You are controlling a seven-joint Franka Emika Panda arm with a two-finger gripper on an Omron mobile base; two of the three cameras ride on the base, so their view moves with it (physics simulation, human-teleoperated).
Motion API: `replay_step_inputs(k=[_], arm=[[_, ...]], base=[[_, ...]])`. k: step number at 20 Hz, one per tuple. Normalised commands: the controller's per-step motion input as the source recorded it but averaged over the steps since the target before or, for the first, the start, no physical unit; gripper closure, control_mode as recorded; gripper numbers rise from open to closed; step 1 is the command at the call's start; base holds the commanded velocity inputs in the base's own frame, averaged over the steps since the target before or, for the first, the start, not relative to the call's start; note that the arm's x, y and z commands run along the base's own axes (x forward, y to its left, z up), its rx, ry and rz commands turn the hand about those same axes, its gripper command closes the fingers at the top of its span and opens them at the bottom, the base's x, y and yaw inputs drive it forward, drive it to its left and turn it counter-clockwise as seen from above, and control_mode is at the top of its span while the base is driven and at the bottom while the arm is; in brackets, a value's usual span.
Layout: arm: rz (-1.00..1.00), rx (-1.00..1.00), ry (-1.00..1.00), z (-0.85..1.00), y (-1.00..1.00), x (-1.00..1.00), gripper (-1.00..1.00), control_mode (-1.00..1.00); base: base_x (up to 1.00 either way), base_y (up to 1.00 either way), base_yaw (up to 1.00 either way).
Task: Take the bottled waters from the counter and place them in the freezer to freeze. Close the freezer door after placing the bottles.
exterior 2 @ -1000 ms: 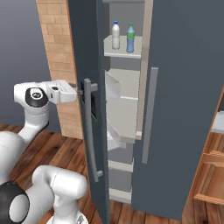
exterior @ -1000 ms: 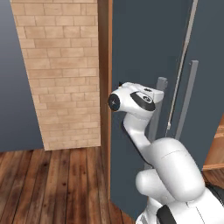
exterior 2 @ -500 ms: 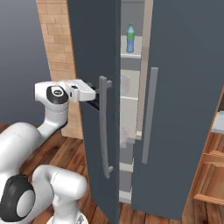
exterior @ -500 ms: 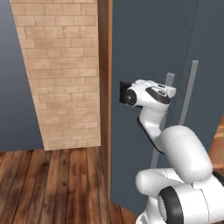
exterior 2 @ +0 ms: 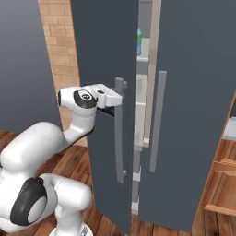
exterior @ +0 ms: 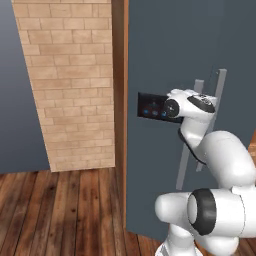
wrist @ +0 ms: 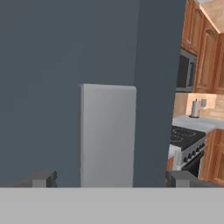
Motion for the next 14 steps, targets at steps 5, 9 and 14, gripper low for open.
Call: replay_step_inputs(k=[5,9,14], arm=[[0.02,0.0,0.0,-0.01,-0.63,0.31,-1.0,-1.0],[0.0,0.01,0.0,-0.01,-0.53,0.52,-1.0,-1.0],[0.0,0.05,0.0,-0.01,-0.45,0.66,-1.0,-1.0]], base=[[0.0,0.0,0.0],[0.0,0.0,0.0],[0.0,0.0,0.0]])
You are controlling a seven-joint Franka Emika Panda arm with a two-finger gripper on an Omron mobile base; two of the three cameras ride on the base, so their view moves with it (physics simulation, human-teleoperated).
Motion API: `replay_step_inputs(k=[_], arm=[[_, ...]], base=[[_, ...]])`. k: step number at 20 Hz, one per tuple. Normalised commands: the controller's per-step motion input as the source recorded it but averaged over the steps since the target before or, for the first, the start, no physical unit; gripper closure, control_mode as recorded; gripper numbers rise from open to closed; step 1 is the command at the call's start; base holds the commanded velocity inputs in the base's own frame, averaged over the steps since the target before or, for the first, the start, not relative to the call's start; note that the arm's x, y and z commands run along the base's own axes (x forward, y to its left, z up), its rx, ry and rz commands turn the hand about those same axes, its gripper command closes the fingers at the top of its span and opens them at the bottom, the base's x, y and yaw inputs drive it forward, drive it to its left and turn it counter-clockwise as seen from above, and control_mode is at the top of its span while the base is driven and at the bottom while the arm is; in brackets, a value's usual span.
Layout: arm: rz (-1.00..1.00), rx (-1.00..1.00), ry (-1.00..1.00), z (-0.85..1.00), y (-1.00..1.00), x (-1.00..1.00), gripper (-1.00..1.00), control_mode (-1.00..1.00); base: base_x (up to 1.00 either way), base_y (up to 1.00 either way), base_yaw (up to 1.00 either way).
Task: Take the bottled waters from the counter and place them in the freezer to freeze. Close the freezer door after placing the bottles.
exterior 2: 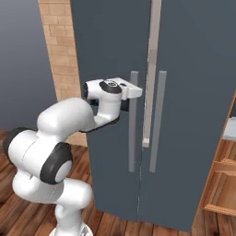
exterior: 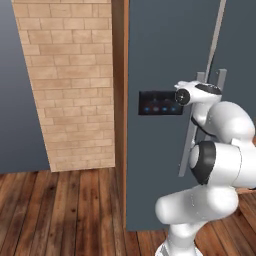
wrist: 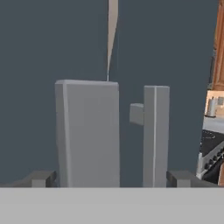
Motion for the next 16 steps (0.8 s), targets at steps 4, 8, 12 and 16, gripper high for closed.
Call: replay_step_inputs(k=[4,8,12,16], arm=[[0.0,0.05,0.0,0.0,-0.21,0.34,-1.0,-1.0],[0.0,0.0,0.0,-0.07,-0.33,0.4,-1.0,-1.0],[0.0,0.0,0.0,-0.26,-0.47,0.46,-1.0,-1.0],[0.0,0.0,0.0,-0.28,-0.44,0.51,-1.0,-1.0]], base=[[0.0,0.0,0.0],[0.0,0.0,0.0],[0.0,0.0,0.0],[0.0,0.0,0.0]])
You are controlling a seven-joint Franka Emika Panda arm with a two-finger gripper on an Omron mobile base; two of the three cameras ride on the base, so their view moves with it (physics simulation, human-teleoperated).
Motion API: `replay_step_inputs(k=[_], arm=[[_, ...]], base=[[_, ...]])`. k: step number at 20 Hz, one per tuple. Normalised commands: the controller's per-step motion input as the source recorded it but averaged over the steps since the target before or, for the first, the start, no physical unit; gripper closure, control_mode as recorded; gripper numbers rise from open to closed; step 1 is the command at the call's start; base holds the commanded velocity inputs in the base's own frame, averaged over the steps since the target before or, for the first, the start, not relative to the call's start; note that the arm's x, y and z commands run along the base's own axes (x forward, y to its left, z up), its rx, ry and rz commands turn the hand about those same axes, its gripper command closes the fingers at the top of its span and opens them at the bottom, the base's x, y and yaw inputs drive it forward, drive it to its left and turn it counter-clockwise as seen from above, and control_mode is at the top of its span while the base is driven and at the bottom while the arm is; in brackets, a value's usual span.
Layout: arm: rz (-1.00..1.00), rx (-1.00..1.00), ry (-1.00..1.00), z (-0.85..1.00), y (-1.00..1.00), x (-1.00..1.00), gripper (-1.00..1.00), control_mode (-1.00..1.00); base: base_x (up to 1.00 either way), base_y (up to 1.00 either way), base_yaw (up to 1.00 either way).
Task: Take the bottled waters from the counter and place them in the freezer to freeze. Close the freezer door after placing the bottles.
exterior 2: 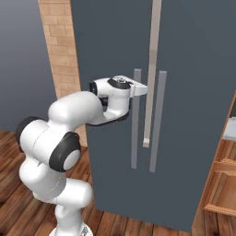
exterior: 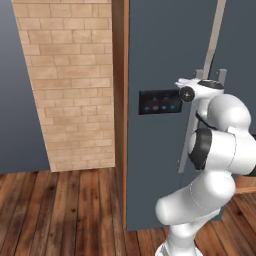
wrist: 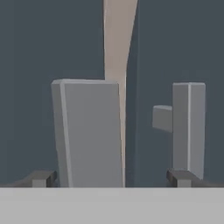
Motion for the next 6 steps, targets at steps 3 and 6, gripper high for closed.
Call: replay_step_inputs(k=[3,6], arm=[[0.0,0.0,0.0,-0.25,-0.43,0.45,-1.0,-1.0],[0.0,0.0,0.0,-0.03,-0.2,0.09,-1.0,-1.0]], base=[[0.0,0.0,0.0],[0.0,0.0,0.0]])
